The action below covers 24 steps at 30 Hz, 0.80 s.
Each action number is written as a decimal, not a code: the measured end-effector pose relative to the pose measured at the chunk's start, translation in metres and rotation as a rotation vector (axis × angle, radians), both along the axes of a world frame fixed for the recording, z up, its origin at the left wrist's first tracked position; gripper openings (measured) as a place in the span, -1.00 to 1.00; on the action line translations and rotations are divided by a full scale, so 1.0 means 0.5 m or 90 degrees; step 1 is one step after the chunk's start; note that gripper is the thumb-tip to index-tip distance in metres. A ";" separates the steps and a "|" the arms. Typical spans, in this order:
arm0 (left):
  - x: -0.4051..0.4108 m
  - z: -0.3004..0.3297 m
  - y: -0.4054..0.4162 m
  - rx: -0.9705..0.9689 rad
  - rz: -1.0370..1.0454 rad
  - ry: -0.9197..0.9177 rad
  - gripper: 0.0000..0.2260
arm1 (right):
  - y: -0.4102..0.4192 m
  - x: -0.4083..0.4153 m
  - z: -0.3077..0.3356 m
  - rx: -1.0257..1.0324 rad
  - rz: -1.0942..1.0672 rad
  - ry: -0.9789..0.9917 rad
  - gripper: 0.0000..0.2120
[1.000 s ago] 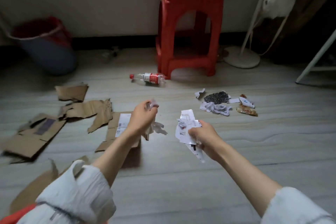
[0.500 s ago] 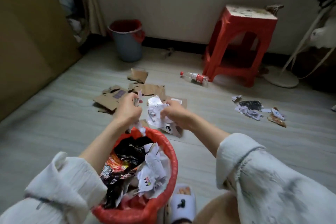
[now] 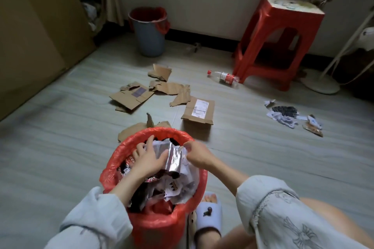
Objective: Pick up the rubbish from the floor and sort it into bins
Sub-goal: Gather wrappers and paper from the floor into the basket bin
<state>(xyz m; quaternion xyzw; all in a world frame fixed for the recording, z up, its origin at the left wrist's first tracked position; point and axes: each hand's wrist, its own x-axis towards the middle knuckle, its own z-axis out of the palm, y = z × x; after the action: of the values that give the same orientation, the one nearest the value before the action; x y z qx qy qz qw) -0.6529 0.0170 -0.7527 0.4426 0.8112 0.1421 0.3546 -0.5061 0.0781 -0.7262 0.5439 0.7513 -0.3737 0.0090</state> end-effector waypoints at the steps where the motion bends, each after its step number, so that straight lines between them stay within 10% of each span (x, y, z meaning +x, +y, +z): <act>1: 0.009 -0.010 -0.005 -0.024 -0.030 0.023 -0.34 | 0.001 0.007 -0.004 0.027 -0.012 -0.008 -0.80; 9: 0.073 -0.052 -0.024 -0.014 -0.269 0.250 -0.41 | 0.009 0.020 -0.042 0.074 -0.041 -0.099 -0.64; 24: 0.050 -0.159 -0.014 -0.241 -0.286 0.208 -0.38 | 0.078 0.027 -0.077 -0.077 -0.161 0.022 -0.76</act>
<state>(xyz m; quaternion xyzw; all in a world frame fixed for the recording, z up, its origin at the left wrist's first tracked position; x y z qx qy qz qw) -0.6278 0.0101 -0.8319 0.5535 0.7518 -0.1654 0.3180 -0.4923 0.1170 -0.7647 0.6261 0.6530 -0.4258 -0.0179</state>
